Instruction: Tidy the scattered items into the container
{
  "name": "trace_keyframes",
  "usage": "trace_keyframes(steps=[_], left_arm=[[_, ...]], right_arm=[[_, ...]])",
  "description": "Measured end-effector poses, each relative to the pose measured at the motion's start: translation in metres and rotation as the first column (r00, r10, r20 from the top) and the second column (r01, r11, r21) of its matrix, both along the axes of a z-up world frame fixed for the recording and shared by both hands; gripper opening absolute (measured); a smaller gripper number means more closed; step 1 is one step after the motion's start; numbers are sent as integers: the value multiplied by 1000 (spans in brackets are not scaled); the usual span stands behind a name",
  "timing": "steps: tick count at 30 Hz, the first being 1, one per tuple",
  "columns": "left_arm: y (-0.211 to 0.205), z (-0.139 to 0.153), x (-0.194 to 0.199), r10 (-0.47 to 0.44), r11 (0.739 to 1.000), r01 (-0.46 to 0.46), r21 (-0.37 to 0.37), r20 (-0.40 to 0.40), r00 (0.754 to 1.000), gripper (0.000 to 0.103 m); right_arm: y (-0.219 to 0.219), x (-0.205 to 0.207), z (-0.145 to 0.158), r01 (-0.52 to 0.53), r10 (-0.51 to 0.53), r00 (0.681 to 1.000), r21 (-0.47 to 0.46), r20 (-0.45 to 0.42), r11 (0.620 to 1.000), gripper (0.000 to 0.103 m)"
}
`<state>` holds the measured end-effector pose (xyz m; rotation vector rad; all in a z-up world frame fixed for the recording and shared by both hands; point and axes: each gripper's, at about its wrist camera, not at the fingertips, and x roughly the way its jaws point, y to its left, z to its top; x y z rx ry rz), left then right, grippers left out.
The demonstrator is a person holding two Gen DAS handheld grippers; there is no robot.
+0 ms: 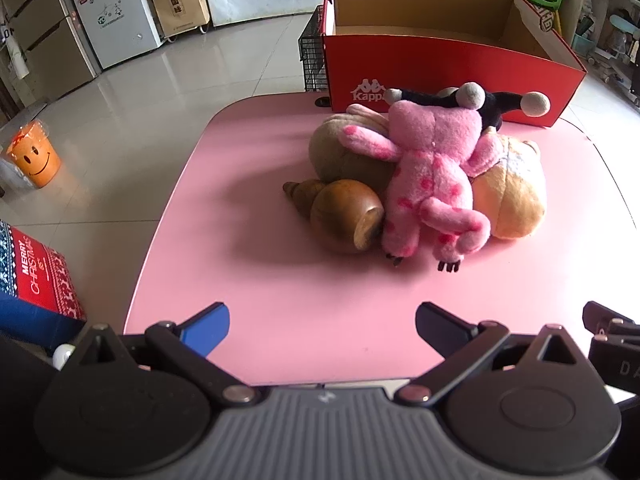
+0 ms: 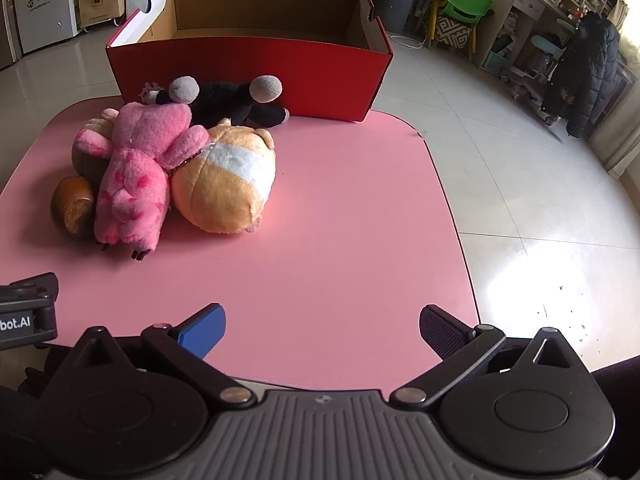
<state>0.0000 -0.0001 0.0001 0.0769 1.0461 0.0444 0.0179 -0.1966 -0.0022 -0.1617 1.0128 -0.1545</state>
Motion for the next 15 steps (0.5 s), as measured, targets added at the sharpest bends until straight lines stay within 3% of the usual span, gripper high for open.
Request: trace_keyframes(steps=[15], left_arm=[[2,-1,-1,-32,999,32,26,-2,999,103]], right_arm=[[4,0,-1,10,-10,1000,-13,-5,1000,103]])
